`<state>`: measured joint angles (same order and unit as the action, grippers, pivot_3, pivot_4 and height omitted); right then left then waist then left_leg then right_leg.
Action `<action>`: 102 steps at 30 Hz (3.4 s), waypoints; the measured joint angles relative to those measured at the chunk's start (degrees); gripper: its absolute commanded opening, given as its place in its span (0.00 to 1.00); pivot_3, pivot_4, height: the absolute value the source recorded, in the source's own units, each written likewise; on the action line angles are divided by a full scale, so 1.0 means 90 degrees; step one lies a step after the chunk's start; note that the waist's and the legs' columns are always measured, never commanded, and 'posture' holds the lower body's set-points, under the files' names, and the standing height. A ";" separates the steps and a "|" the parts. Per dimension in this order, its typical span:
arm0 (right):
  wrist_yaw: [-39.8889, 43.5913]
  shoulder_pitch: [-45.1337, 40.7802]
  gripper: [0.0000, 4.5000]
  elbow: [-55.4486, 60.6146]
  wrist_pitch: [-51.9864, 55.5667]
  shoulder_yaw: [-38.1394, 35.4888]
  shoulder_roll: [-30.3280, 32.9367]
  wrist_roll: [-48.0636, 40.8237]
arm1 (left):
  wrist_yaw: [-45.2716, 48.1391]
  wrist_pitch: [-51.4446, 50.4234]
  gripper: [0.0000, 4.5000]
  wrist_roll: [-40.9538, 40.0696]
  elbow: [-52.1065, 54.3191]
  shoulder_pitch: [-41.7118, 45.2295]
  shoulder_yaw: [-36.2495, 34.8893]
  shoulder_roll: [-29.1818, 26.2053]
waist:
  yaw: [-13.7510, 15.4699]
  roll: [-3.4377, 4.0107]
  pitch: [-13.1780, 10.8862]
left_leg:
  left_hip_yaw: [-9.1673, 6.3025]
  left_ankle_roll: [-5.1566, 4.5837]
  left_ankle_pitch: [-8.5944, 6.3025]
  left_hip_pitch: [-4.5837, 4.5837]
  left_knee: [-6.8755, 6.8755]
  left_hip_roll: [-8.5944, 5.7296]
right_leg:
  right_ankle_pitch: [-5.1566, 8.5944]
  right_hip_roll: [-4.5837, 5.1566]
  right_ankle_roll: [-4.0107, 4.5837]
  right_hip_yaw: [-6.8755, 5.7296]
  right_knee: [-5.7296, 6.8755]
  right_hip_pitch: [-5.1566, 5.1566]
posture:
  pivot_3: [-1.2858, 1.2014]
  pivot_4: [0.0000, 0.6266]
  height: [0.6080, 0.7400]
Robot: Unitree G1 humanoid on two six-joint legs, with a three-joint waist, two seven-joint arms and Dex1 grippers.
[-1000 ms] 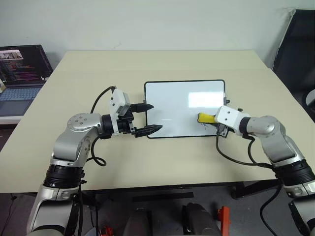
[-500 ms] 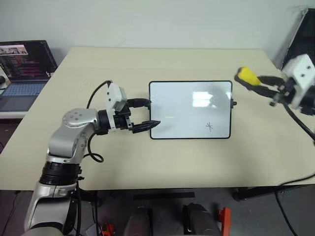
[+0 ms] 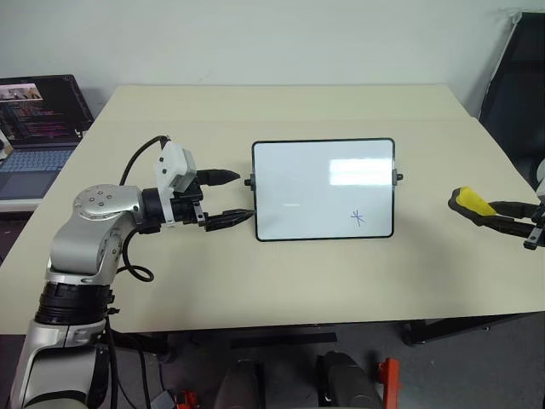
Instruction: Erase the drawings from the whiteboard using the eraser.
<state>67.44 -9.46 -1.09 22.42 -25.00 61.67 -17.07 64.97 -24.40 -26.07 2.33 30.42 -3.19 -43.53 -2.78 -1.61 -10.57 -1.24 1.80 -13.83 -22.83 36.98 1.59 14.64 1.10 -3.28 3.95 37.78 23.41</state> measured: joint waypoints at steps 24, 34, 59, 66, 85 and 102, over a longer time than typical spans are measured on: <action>-0.1545 -0.1892 0.18 0.0930 0.0086 0.2099 -0.2102 -0.0021 | -0.0108 -0.0079 1.00 -0.0064 0.0074 0.0033 0.0411 0.0591 | -0.0051 0.0002 -0.0001 | -0.0009 0.0002 0.0002 0.0003 0.0003 0.0001 | -0.0012 -0.0005 0.0021 -0.0001 0.0022 0.0002 | 0.52 0.24 1.00; -0.2092 -0.2459 0.18 0.0167 -0.0338 0.3704 -0.2202 0.1598 | -0.0080 -0.0123 1.00 0.0022 0.0108 -0.0017 0.0468 0.0554 | 0.0109 0.0003 -0.0001 | -0.0008 0.0003 -0.0001 -0.0011 0.0001 -0.0002 | -0.0011 0.0003 0.0027 -0.0012 0.0012 0.0011 | 0.52 0.24 1.00; -0.2623 -0.3027 0.18 -0.0748 -0.0569 0.4193 -0.1846 0.3315 | -0.0075 -0.0132 1.00 0.0010 0.0200 -0.0130 0.0446 0.0572 | -0.0012 -0.0021 0.0014 | -0.0005 0.0009 0.0029 0.0024 0.0021 -0.0001 | -0.0036 -0.0002 -0.0003 0.0002 0.0021 -0.0021 | 0.52 0.24 1.00; -0.1815 -0.2339 0.18 0.0074 -0.0003 0.2190 -0.1753 0.1232 | -0.0023 -0.0136 1.00 -0.0065 0.0225 -0.0100 0.0532 0.0785 | 0.0078 -0.0007 0.0005 | -0.0008 0.0008 0.0026 -0.0006 0.0007 -0.0003 | -0.0046 0.0003 0.0016 -0.0004 0.0000 -0.0007 | 0.52 0.24 1.00; -0.4580 -0.2663 0.40 -0.3092 0.1609 0.1251 -0.2489 0.1277 | -0.0141 -0.0214 1.00 -0.0068 0.0731 0.0018 0.1651 0.1906 | -0.0177 0.0024 0.0009 | 0.0005 0.0007 0.0026 0.0019 0.0002 -0.0007 | -0.0041 -0.0004 0.0011 0.0018 0.0011 -0.0015 | 0.52 0.24 1.00; -0.3469 -0.1737 1.00 -0.1172 0.0538 0.0704 -0.2468 0.0205 | -0.1430 0.0123 1.00 0.0285 0.0249 -0.0703 -0.0096 0.0863 | -0.0100 0.0023 0.0010 | -0.0006 0.0006 0.0022 0.0006 -0.0005 0.0001 | -0.0037 -0.0005 0.0011 0.0004 -0.0009 -0.0012 | 0.52 0.24 1.00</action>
<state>36.22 -25.09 -11.64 27.27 -18.67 39.45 -15.23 52.10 -23.30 -23.51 4.57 24.09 -4.06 -35.76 -3.68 -1.41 -10.48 -1.29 1.85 -13.64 -22.78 36.94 1.60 14.31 1.05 -3.18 3.99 37.70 23.30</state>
